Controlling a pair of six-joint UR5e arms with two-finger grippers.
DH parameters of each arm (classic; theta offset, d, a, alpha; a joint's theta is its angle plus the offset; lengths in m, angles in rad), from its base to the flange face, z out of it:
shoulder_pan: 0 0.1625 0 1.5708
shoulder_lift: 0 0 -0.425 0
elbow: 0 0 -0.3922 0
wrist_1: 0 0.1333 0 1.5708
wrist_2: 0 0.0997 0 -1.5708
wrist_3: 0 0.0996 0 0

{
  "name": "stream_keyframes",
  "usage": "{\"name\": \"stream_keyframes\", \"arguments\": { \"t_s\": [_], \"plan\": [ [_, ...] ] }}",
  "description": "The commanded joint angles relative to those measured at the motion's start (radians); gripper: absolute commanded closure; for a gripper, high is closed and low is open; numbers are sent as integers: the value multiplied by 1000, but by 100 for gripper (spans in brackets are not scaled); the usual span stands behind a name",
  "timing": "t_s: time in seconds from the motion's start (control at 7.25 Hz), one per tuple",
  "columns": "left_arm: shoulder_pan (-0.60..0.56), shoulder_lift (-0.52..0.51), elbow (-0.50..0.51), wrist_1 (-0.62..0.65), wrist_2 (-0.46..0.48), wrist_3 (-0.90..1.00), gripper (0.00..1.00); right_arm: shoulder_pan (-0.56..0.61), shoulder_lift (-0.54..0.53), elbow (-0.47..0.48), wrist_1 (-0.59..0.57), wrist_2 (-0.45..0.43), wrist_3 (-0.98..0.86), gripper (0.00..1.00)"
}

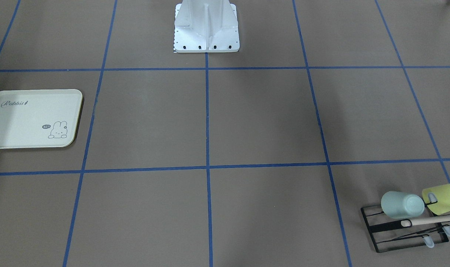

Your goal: Left arm grabs green cup and hands to right arm on tray

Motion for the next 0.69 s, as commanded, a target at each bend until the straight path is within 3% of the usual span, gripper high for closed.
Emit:
{"name": "stream_keyframes", "arguments": {
  "t_s": [0.0,0.14,0.55],
  "plan": [
    [76,1,-1,-145,112,-287,0,0,0,1,0,0,-1,0],
    [125,1,2,-208,189,-388,0,-2,-1,-1,0,0,-1,0],
    [267,2,16,-215,459,-484,0,-2,-1,-2,-1,0,1,0]
  ]
}}
